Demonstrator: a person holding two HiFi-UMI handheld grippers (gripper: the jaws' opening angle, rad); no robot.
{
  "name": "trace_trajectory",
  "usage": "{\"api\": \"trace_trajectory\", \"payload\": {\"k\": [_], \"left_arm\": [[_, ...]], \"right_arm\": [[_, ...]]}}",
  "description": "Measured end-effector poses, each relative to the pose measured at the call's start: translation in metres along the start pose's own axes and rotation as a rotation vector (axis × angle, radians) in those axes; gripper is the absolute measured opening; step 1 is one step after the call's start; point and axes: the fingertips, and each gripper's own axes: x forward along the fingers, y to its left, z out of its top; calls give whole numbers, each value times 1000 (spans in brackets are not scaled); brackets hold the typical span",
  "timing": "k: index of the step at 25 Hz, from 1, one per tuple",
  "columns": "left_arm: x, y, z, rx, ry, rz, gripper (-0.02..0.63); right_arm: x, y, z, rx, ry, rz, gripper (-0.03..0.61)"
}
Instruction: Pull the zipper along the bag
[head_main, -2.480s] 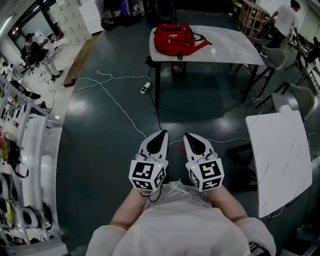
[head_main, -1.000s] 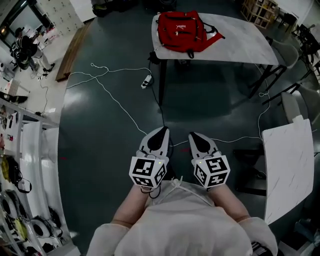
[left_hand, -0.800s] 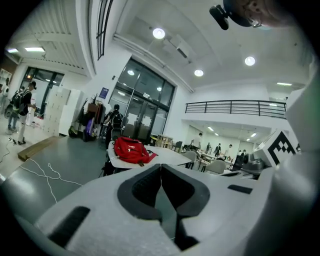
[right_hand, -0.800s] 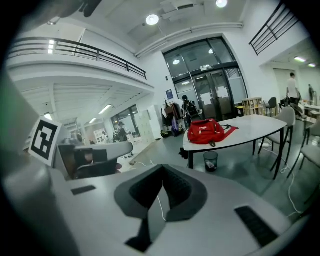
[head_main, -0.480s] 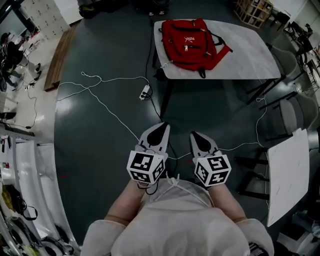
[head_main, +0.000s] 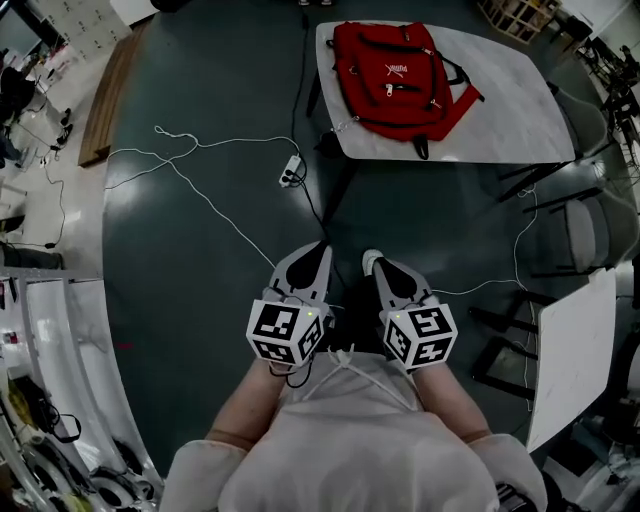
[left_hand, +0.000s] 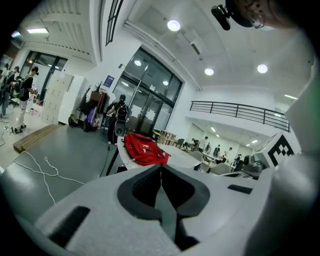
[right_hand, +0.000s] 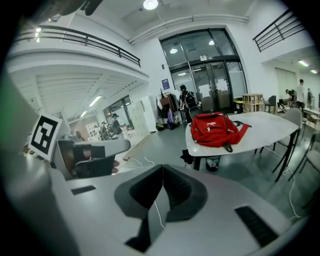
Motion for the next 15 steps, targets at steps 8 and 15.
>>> {"api": "trace_trajectory", "payload": {"k": [8, 15], "left_arm": [[67, 33, 25, 20, 5, 65, 20], [161, 49, 67, 61, -1, 142, 20]], "right_arm": [[68, -42, 45, -18, 9, 68, 28], [128, -112, 110, -50, 13, 148, 28]]}}
